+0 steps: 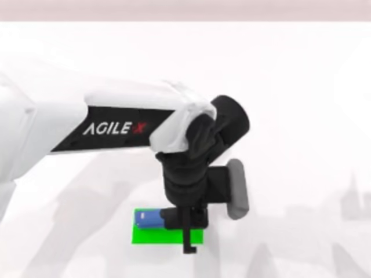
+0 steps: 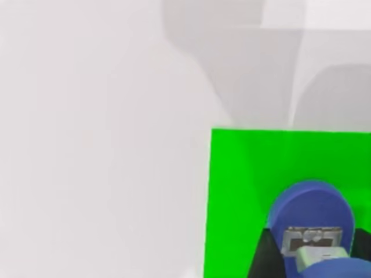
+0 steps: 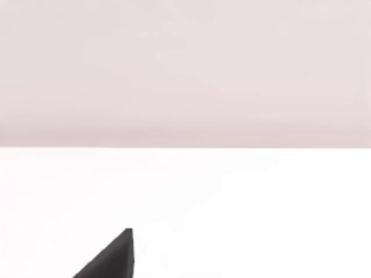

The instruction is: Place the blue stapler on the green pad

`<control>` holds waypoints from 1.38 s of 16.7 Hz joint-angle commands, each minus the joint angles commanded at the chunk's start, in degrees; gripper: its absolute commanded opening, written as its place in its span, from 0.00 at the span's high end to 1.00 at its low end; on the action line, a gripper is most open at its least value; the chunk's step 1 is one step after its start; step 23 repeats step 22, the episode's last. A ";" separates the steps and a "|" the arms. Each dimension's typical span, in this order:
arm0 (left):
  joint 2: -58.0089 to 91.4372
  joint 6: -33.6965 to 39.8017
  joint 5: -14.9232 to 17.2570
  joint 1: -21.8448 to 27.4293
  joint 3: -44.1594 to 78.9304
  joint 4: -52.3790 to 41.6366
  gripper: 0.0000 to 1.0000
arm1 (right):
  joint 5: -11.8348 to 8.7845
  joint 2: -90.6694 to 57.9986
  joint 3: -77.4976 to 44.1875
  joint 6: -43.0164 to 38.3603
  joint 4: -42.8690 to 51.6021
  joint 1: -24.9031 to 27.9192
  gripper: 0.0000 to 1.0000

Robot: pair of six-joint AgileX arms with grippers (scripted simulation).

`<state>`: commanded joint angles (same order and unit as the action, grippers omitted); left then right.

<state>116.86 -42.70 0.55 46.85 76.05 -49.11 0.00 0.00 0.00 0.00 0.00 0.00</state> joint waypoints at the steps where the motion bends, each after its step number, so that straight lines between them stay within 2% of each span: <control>1: 0.00 0.00 0.00 0.00 0.00 0.00 1.00 | 0.00 0.00 0.00 0.00 0.00 0.00 0.00; 3: 0.00 0.00 0.00 0.00 0.00 0.00 1.00 | 0.00 0.00 0.00 0.00 0.00 0.00 0.00; 16: 0.00 0.00 0.00 0.00 0.00 0.00 0.02 | 0.00 0.00 0.00 0.00 0.00 0.00 0.00; 23: 0.00 0.00 0.00 0.00 0.00 0.00 0.00 | 0.00 0.00 0.00 0.00 0.00 0.00 0.00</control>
